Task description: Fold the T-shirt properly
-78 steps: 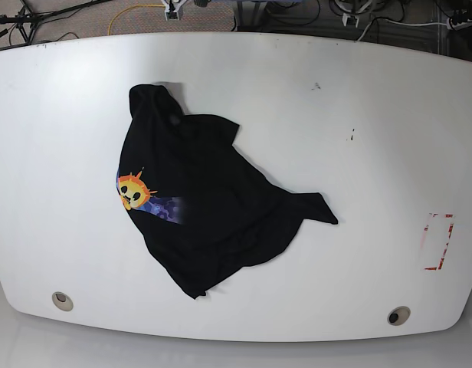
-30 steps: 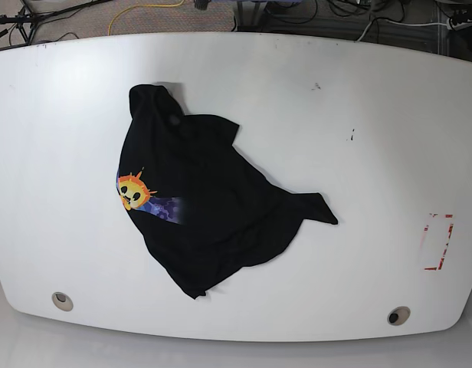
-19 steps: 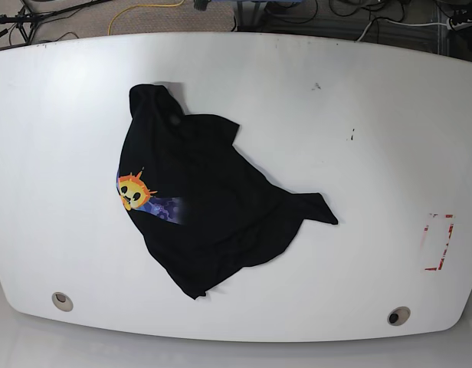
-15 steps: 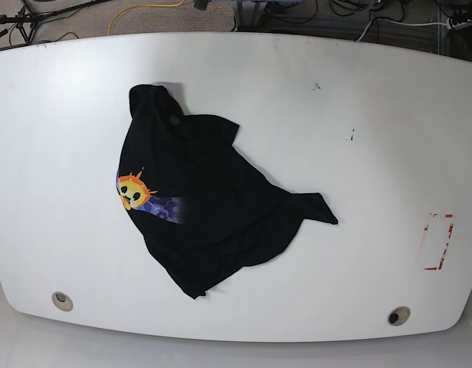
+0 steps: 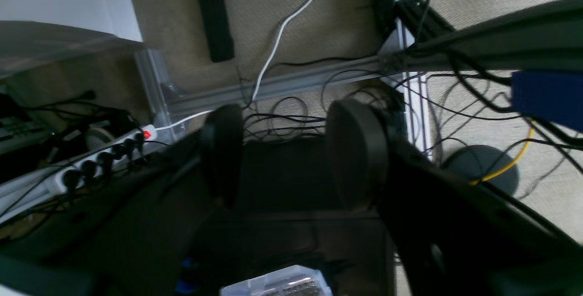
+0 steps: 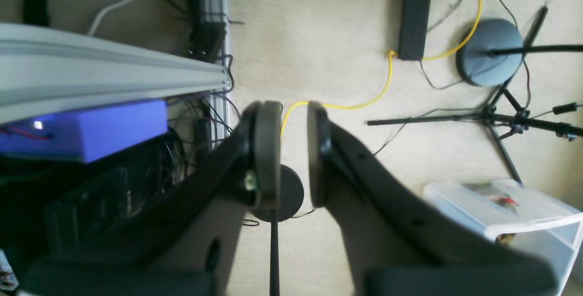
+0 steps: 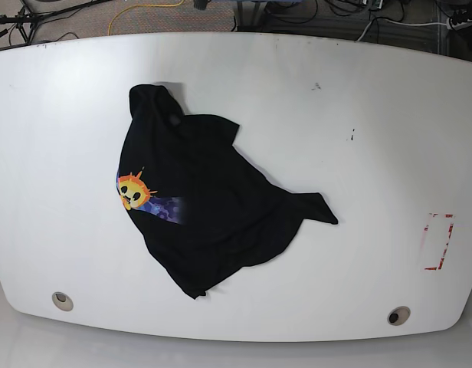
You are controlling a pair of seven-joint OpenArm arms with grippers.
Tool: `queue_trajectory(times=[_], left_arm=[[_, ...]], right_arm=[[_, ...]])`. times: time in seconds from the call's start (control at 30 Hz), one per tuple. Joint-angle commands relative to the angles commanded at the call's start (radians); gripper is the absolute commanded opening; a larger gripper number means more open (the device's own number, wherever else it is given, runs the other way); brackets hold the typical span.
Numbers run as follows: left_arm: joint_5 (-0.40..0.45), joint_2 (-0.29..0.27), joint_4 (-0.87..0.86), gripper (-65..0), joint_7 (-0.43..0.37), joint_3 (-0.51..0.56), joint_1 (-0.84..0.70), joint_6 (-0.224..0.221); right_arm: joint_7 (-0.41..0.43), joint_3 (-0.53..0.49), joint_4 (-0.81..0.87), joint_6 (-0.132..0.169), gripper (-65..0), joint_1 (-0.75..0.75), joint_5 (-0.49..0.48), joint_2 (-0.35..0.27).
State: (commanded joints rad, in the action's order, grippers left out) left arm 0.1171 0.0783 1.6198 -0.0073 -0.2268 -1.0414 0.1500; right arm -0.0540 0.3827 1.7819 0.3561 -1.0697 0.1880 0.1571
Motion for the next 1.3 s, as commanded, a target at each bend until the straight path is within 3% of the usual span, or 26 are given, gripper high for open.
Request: queue_trajectory(times=[0.03,0.1,0.37,0.7,1.1,1.3], left_arm=[[-0.014,0.001,0.007,-35.2,-0.002,-0.006,-0.005,0.000],[-0.219,0.042,0.101,-35.3,-0.042,-0.059,-0.087,0.000],[-0.334,0.094,0.141,-35.5,-0.064,-0.093,-0.121,0.002],[-0.302,0.097,0.144,-35.5,-0.052,-0.179,-0.101,0.011],[-0.303,0.104,0.170,-36.0,-0.054,-0.208,-0.115,0.011],[-0.344,0.117,0.197,-36.3,-0.054,-0.243,-0.143,0.009]], right_arm=[[-0.001,-0.005,0.010,0.000,-55.5,-0.004,-0.001,0.000],[-0.021,-0.027,0.096,0.010,-55.6,-0.053,-0.014,0.000],[-0.021,-0.048,0.115,0.010,-55.6,-0.062,-0.018,-0.002],[-0.039,-0.149,0.171,0.013,-56.2,-0.108,-0.002,-0.020],[-0.047,-0.162,0.230,0.015,-56.0,-0.129,-0.012,-0.028],[-0.053,-0.166,0.291,0.007,-56.1,-0.146,-0.052,-0.030]])
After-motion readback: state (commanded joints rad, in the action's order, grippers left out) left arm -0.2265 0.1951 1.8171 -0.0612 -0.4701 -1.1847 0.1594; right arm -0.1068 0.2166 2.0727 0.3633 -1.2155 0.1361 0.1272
